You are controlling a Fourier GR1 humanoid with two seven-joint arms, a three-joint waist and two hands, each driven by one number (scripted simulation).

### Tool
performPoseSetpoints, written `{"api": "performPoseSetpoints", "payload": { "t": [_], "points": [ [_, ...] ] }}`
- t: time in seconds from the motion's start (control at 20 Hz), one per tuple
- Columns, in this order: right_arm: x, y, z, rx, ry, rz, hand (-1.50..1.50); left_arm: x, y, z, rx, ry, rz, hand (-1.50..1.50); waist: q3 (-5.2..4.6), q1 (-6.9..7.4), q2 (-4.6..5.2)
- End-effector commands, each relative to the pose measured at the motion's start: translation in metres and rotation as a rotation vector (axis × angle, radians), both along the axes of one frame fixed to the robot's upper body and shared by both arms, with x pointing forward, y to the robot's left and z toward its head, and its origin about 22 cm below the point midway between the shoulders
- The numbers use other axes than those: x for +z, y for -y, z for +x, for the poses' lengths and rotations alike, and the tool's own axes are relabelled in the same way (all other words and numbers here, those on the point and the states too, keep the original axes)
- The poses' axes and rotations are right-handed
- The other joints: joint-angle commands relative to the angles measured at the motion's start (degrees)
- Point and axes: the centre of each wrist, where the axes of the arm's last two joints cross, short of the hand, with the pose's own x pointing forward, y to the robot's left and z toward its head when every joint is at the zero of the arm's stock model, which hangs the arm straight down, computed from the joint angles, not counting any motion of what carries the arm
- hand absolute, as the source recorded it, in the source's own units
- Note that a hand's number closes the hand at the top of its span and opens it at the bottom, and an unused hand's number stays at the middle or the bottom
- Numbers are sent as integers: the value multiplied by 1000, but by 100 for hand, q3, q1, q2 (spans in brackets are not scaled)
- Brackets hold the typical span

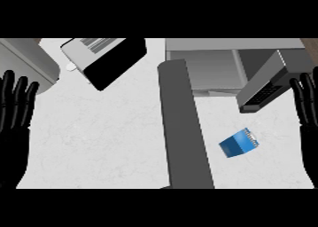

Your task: Pick up the milk, place it into the microwave and close the microwave

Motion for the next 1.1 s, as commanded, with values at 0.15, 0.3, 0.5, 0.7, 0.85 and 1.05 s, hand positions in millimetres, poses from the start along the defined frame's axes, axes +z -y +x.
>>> {"api": "performPoseSetpoints", "payload": {
  "t": [0.15,0.3,0.5,0.7,0.85,1.05],
  "points": [
    [20,17,-17,96,-4,-65,-150,-4,-13,20,-2,-23,49,-150,-55,68,-89],
    [14,-4,-31,292,-48,4,-150,-8,3,0,-105,-105,-130,-150,-58,99,-115],
    [20,16,-40,272,-49,3,-150,-11,-12,-29,-102,-92,-152,-150,-55,117,-100],
    [13,6,-46,229,-93,3,-150,2,-29,-63,-104,-114,-143,-150,-56,137,-100],
    [18,19,-62,185,-112,-7,-150,-10,-38,-77,-117,-118,-146,-150,-56,121,-101],
    [-12,29,-62,170,-135,-58,-150,-11,-39,-94,-117,-113,-142,-150,-54,126,-103]
  ]
}}
